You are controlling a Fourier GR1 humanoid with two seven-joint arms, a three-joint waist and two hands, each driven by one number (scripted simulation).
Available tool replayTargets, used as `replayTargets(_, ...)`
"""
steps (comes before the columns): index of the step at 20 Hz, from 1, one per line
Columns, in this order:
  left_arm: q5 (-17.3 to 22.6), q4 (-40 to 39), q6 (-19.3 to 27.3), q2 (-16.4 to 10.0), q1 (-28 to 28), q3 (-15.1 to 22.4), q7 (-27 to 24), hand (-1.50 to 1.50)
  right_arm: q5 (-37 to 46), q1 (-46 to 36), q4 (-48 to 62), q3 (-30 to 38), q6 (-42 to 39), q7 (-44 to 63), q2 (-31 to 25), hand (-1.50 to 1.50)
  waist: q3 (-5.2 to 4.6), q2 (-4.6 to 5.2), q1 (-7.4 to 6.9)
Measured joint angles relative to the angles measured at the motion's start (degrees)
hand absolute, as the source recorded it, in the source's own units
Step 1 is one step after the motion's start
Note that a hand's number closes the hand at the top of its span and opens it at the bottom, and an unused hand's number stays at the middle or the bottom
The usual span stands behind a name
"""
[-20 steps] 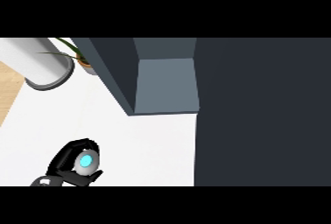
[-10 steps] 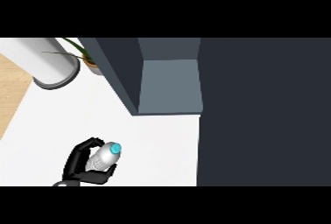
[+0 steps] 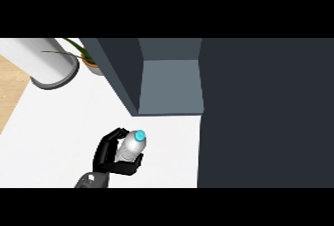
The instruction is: Pick up the bottled water, place it into the cabinet and close the cabinet
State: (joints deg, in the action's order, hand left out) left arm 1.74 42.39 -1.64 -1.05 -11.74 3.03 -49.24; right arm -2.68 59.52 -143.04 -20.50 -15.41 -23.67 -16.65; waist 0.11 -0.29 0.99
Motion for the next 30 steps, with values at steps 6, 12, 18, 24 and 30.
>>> replayTargets(6, 8.5, 7.4, 8.3, 0.8, -2.3, 10.5, 8.5, 1.50, -0.1, 0.5, 0.0, -0.4, 0.5, -0.2, 0.2, -1.50, -0.11, 0.06, 0.08)
replayTargets(12, 13.9, 10.8, 17.8, 1.0, -8.7, 17.7, 17.2, 1.50, -0.4, 1.8, 0.0, 1.8, -0.7, -2.1, -1.1, -1.50, -0.13, 0.16, 0.52)
replayTargets(18, 18.6, 10.7, 26.5, 1.0, -17.1, 21.6, 24.0, 1.50, -0.7, 2.7, 0.2, 3.4, -0.9, -3.6, -0.9, -1.50, -0.14, 0.29, 0.86)
replayTargets(24, 23.5, 3.3, 30.9, 1.0, -27.9, 21.9, 28.1, 1.50, -1.1, 2.0, 0.5, 4.7, -1.7, -4.2, -0.9, -1.50, -0.15, 0.62, 1.52)
replayTargets(30, 27.8, -5.6, 33.7, 1.0, -36.6, 19.4, 29.2, 1.50, -1.9, 1.5, 1.3, 7.1, -3.3, -5.4, -1.2, -1.50, -0.13, 0.87, 2.23)
